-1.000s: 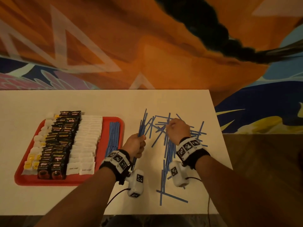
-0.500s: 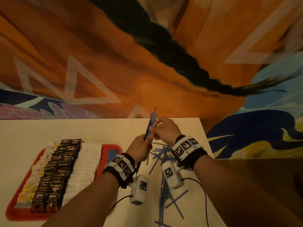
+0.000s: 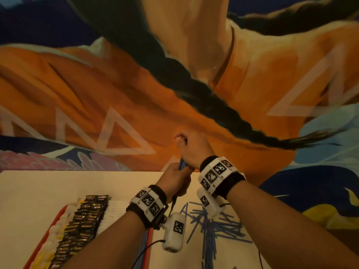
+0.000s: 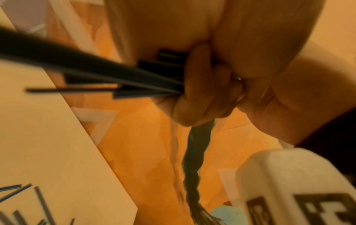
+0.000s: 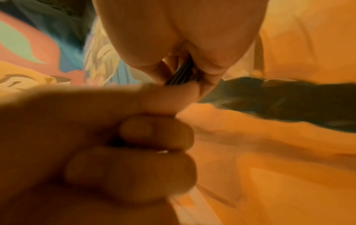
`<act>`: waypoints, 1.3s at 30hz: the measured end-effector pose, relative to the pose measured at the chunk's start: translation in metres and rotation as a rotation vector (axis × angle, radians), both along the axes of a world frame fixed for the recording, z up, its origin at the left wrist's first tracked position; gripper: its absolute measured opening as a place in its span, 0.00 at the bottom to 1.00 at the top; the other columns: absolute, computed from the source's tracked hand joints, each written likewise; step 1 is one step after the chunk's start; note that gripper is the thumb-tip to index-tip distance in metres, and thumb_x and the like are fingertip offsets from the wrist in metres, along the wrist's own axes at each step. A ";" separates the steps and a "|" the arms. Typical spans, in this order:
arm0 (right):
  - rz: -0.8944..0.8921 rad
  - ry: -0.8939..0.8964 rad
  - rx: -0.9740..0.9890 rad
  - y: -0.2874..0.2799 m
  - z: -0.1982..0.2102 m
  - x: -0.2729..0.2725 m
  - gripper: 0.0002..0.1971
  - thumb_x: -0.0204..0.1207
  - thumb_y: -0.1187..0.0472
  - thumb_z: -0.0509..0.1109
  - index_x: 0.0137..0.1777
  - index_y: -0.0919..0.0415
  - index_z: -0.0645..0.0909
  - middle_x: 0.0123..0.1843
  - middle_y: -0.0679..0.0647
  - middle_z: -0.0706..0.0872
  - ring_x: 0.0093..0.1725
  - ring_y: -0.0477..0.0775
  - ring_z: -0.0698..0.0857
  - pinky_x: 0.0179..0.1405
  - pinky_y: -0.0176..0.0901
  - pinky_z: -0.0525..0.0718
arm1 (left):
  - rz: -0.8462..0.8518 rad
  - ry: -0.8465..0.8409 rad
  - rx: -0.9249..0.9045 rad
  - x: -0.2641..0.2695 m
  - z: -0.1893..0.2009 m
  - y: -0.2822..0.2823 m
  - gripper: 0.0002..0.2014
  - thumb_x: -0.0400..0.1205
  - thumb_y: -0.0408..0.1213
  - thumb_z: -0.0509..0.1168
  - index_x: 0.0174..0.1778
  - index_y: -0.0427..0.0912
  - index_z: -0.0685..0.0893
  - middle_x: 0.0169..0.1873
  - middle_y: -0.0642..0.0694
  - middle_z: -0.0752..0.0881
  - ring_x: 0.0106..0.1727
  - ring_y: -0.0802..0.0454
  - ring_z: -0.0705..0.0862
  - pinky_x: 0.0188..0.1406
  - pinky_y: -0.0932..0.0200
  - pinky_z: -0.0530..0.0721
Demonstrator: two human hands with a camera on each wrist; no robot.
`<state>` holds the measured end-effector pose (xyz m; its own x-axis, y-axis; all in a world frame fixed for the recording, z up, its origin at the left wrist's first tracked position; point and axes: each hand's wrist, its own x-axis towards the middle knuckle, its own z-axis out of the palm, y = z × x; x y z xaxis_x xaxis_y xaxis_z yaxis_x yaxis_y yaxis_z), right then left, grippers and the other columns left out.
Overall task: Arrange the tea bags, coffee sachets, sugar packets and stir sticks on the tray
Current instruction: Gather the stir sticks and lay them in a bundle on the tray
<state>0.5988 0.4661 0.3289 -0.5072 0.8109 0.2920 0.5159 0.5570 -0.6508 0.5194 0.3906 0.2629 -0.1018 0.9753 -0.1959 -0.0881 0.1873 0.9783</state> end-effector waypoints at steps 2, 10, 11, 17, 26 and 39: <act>0.020 -0.003 0.032 -0.004 0.007 -0.006 0.11 0.85 0.58 0.61 0.60 0.51 0.83 0.47 0.47 0.86 0.46 0.46 0.84 0.46 0.39 0.82 | 0.004 -0.030 0.024 -0.005 0.007 0.002 0.26 0.88 0.31 0.58 0.22 0.48 0.66 0.17 0.49 0.61 0.18 0.55 0.55 0.19 0.65 0.57; -0.055 0.465 -0.206 -0.009 0.020 0.003 0.13 0.83 0.49 0.65 0.66 0.44 0.76 0.65 0.42 0.79 0.64 0.44 0.80 0.66 0.48 0.81 | 0.173 -0.096 0.133 -0.021 0.046 0.008 0.25 0.88 0.41 0.63 0.24 0.49 0.65 0.18 0.50 0.60 0.18 0.53 0.56 0.20 0.59 0.54; -0.100 0.461 -0.302 -0.013 0.016 0.006 0.09 0.84 0.46 0.63 0.62 0.41 0.76 0.64 0.42 0.80 0.63 0.46 0.80 0.66 0.53 0.81 | 0.197 -0.131 0.158 -0.025 0.053 0.010 0.25 0.88 0.41 0.63 0.24 0.49 0.65 0.18 0.50 0.60 0.17 0.54 0.56 0.18 0.61 0.54; -0.056 0.491 -1.178 -0.054 -0.016 0.015 0.25 0.85 0.40 0.56 0.64 0.62 0.79 0.61 0.65 0.84 0.54 0.68 0.88 0.52 0.59 0.89 | 0.195 -0.176 0.319 -0.033 0.096 0.017 0.23 0.89 0.44 0.61 0.26 0.48 0.66 0.21 0.48 0.59 0.19 0.53 0.58 0.18 0.59 0.56; 0.037 0.823 -1.395 -0.058 0.005 0.007 0.38 0.85 0.36 0.53 0.72 0.73 0.73 0.49 0.65 0.85 0.44 0.61 0.85 0.55 0.55 0.83 | 0.121 -0.036 0.415 -0.018 0.104 0.020 0.17 0.88 0.44 0.62 0.34 0.43 0.70 0.23 0.46 0.70 0.18 0.53 0.64 0.16 0.60 0.64; 0.053 0.813 -1.110 -0.039 0.025 0.004 0.30 0.85 0.37 0.52 0.65 0.61 0.83 0.60 0.66 0.88 0.61 0.64 0.86 0.61 0.59 0.85 | 0.143 0.134 0.326 -0.012 0.092 0.012 0.15 0.87 0.48 0.63 0.38 0.45 0.77 0.19 0.56 0.77 0.22 0.56 0.76 0.25 0.60 0.75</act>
